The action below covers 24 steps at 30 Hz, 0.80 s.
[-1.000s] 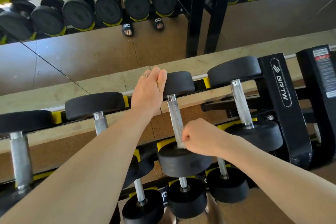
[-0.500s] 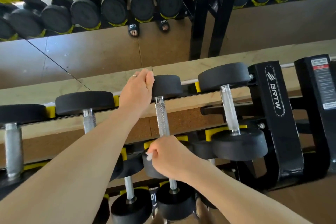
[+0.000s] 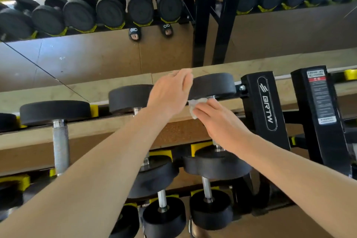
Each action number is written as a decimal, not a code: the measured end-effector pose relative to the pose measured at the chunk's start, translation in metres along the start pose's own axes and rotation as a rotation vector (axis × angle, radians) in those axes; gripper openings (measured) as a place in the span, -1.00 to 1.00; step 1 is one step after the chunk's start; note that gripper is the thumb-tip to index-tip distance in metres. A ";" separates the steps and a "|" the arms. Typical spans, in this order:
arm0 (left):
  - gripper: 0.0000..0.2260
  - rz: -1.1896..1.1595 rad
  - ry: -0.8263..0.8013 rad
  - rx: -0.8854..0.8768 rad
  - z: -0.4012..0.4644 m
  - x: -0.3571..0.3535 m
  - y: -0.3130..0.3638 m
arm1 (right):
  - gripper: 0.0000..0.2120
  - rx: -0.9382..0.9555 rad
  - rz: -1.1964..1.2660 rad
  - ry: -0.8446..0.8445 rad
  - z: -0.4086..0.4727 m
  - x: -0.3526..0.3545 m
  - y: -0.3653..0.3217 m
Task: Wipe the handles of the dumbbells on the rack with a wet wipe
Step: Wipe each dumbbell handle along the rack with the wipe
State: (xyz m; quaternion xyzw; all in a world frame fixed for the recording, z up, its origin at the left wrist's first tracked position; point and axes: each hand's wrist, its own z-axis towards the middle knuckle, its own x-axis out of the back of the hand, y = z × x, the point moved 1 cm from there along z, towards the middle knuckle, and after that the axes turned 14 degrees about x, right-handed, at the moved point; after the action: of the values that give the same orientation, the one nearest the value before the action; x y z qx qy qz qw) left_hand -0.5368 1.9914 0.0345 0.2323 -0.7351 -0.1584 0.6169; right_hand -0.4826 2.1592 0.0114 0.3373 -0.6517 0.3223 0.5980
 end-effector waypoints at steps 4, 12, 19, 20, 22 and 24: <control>-0.66 -0.065 -0.089 -0.054 0.010 -0.030 0.025 | -0.47 0.055 -0.199 -0.059 -0.006 -0.012 0.021; -0.75 -0.156 0.058 -0.024 0.016 -0.057 0.024 | -0.49 0.042 -0.014 0.157 -0.029 -0.024 0.047; -0.72 -0.172 0.107 -0.001 0.013 -0.063 0.027 | -0.79 -1.304 1.613 0.548 -0.003 -0.025 0.056; -0.72 -0.177 0.110 0.007 0.013 -0.064 0.027 | -0.83 -1.392 1.711 0.518 0.004 -0.027 0.058; -0.72 -0.181 0.123 0.019 0.014 -0.066 0.026 | -0.88 -1.473 1.773 0.426 0.008 -0.030 0.062; -0.72 -0.186 0.135 0.021 0.014 -0.067 0.026 | -0.86 -1.400 1.838 0.386 0.008 -0.029 0.067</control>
State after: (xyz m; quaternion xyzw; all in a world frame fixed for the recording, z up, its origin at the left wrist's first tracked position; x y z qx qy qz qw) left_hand -0.5456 2.0487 -0.0099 0.3158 -0.6688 -0.1912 0.6453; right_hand -0.5410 2.1924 -0.0196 -0.7181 -0.5840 0.2498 0.2842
